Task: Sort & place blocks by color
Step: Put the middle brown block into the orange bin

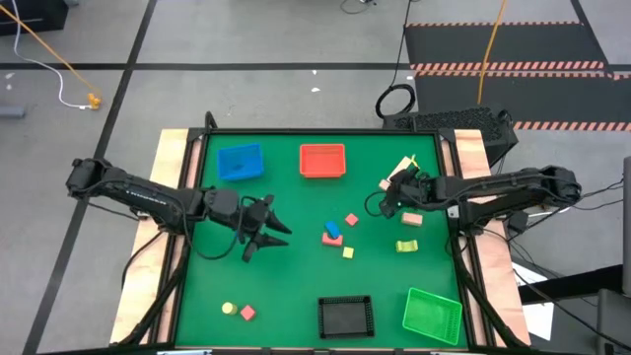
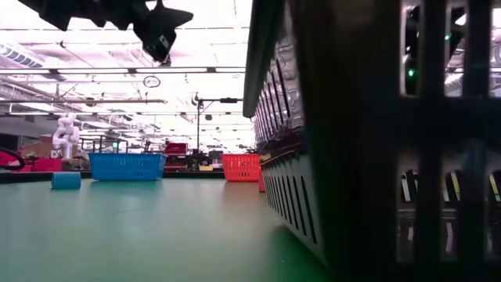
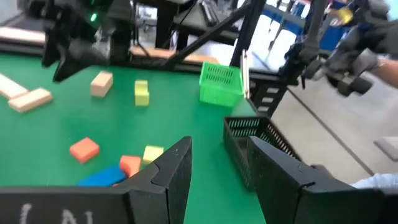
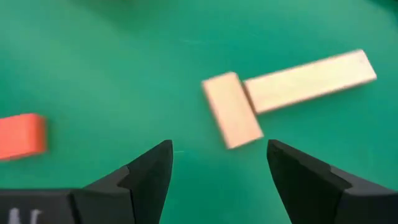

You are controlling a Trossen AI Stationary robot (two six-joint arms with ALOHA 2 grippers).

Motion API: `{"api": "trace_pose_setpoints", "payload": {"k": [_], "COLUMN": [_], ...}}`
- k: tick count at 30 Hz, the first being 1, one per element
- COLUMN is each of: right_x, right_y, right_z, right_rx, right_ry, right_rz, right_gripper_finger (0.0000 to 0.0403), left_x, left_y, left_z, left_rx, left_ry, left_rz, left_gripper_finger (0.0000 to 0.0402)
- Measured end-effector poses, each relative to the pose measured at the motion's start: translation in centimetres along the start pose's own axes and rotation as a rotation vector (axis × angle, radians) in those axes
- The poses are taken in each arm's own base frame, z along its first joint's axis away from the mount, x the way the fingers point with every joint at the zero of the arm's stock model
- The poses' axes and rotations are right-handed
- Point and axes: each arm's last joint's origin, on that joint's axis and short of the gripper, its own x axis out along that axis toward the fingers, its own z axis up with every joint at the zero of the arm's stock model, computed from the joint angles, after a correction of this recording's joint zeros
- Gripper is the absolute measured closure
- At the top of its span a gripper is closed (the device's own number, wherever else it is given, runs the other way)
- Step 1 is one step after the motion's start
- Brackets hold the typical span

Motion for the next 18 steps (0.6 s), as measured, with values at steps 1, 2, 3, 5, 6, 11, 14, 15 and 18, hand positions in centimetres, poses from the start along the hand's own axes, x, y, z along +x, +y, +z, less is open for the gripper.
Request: {"api": "trace_pose_setpoints", "payload": {"k": [1,2,3,5,6,11,14,15,18], "right_x": [0.4,0.8,1.1,1.7,2.0,3.4,4.1,4.3,4.8], "right_y": [-0.4,-0.7,-1.1,-1.7,-1.8,-2.4,-3.1,-3.4,-4.0], "right_z": [-0.1,-0.1,-0.2,-0.2,-0.1,0.2,0.2,0.3,0.5], "right_rx": [-0.002,-0.009,-0.016,-0.010,0.002,-0.003,0.008,0.014,0.037], "right_ry": [0.018,0.033,0.051,0.073,0.072,0.051,0.045,0.042,0.028], "right_rz": [-0.010,-0.027,-0.036,-0.039,-0.022,0.079,0.086,0.081,0.095], "right_gripper_finger": [0.0151,0.0151,0.0151,0.0151,0.0151,0.0151,0.0151,0.0151,0.0151], "left_x": [0.0,0.0,0.0,0.0,0.0,0.0,0.0,0.0,0.0], "left_y": [0.0,0.0,0.0,0.0,0.0,0.2,0.3,0.3,0.4], "left_z": [0.1,0.1,0.1,0.2,0.3,0.4,0.4,0.4,0.5], "left_rx": [0.001,-0.002,-0.008,-0.028,-0.037,-0.045,-0.045,-0.045,-0.045], "left_ry": [-0.008,-0.011,-0.014,-0.027,-0.036,-0.056,-0.065,-0.068,-0.074], "left_rz": [0.000,0.000,0.001,0.014,0.029,0.090,0.115,0.127,0.151], "left_gripper_finger": [0.0247,0.0247,0.0247,0.0247,0.0247,0.0247,0.0247,0.0247,0.0247]}}
